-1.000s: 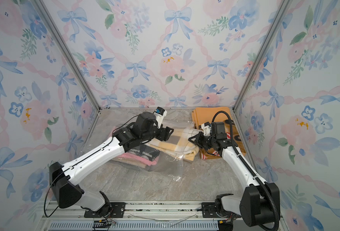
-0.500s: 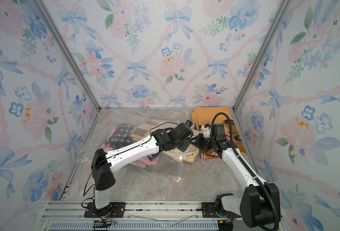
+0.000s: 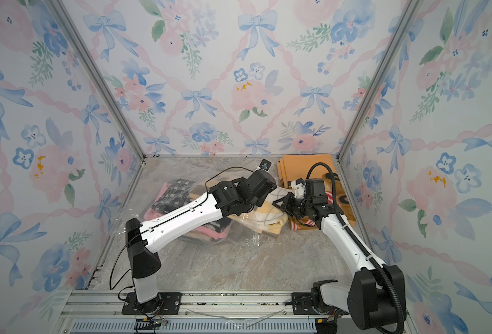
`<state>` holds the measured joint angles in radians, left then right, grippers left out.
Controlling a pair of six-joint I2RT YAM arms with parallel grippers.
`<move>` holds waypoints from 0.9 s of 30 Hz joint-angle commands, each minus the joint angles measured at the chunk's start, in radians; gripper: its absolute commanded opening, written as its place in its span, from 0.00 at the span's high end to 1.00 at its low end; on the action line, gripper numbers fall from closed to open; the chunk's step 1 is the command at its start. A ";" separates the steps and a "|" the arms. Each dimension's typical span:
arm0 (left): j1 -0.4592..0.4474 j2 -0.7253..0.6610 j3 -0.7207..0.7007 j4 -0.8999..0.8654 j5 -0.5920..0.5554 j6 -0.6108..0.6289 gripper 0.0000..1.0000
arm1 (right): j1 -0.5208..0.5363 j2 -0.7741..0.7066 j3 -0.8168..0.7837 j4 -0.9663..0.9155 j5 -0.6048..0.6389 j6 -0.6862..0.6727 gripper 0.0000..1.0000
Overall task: Take the blanket out of the vacuum bag
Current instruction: Take out the blanket from the vacuum bag.
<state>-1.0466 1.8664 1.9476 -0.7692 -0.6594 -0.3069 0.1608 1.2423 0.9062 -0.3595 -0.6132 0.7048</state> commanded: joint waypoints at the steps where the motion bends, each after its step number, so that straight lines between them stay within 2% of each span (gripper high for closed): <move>1: 0.012 -0.034 0.027 0.009 -0.077 0.043 1.00 | 0.005 -0.059 0.097 -0.001 0.038 0.016 1.00; 11: 0.045 -0.081 -0.031 0.040 -0.085 0.036 1.00 | -0.009 -0.145 0.279 -0.196 0.037 0.010 1.00; 19: 0.086 -0.154 -0.119 0.084 -0.064 0.025 1.00 | -0.056 -0.188 0.284 -0.100 -0.046 0.122 1.00; 27: 0.109 -0.201 -0.171 0.100 -0.052 0.020 1.00 | -0.109 -0.207 0.386 -0.189 -0.049 0.091 1.00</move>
<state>-0.9482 1.7042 1.7958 -0.6861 -0.7006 -0.2836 0.0895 1.0874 1.2140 -0.6056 -0.6514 0.7929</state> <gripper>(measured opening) 0.048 0.118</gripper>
